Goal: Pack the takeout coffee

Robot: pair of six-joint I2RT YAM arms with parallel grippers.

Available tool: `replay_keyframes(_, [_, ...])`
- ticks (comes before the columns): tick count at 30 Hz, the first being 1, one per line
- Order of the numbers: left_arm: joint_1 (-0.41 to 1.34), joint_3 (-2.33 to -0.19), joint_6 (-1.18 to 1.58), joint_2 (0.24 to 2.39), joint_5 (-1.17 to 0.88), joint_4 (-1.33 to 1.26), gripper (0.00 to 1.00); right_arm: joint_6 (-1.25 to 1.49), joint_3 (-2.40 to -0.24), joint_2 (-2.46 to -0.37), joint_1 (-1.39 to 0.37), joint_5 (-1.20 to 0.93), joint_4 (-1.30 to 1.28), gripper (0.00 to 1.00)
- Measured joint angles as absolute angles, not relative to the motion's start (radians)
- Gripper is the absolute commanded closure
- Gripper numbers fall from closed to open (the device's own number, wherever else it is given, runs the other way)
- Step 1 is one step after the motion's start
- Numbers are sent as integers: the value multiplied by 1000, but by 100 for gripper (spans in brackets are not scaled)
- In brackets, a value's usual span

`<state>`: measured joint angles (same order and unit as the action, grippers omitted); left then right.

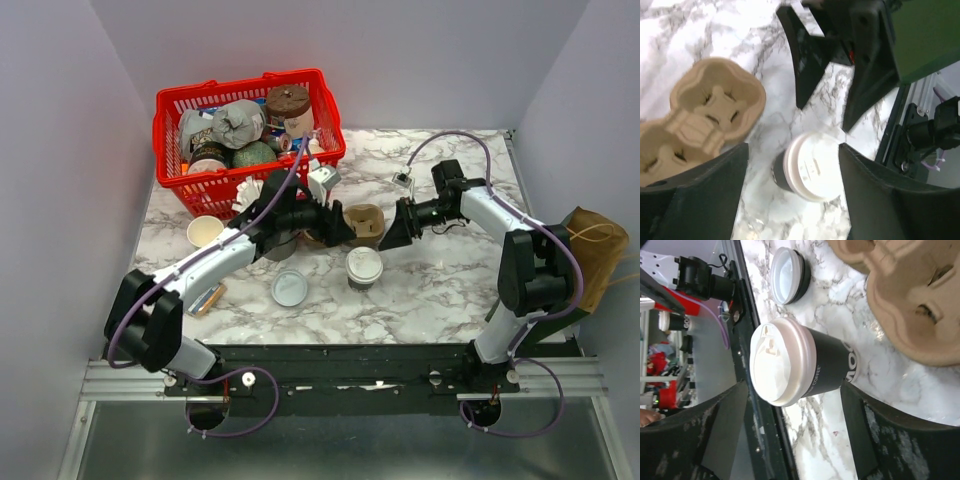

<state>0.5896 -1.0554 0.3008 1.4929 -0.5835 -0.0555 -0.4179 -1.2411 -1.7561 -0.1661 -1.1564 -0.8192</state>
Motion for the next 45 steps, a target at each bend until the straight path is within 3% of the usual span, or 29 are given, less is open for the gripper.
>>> replay_keyframes(4, [605,-966,223,1412,-571,34,60,-363,-1235,-1756,-161,-1156,-728,43])
replay_keyframes(5, [611,-949,202,1406,-571,53,76,-347,-1230,-1756,-159,-1156,-701,46])
replay_keyframes(8, [629,-907,127,1405,-571,115,100,-302,-1212,-1756,-150,-1149,-636,59])
replay_keyframes(10, [638,-885,91,1407,-573,147,100,-281,-1199,-1754,-148,-1118,-607,70])
replay_keyframes(12, [645,-873,64,1417,-577,165,100,-255,-1187,-1754,-148,-1067,-584,75])
replay_keyframes(21, [661,-860,52,1488,-609,115,100,-176,-1091,-1748,-156,-907,-533,74])
replay_keyframes(45, [642,-993,56,1701,-665,28,100,-59,-907,-1654,-218,-897,-447,73])
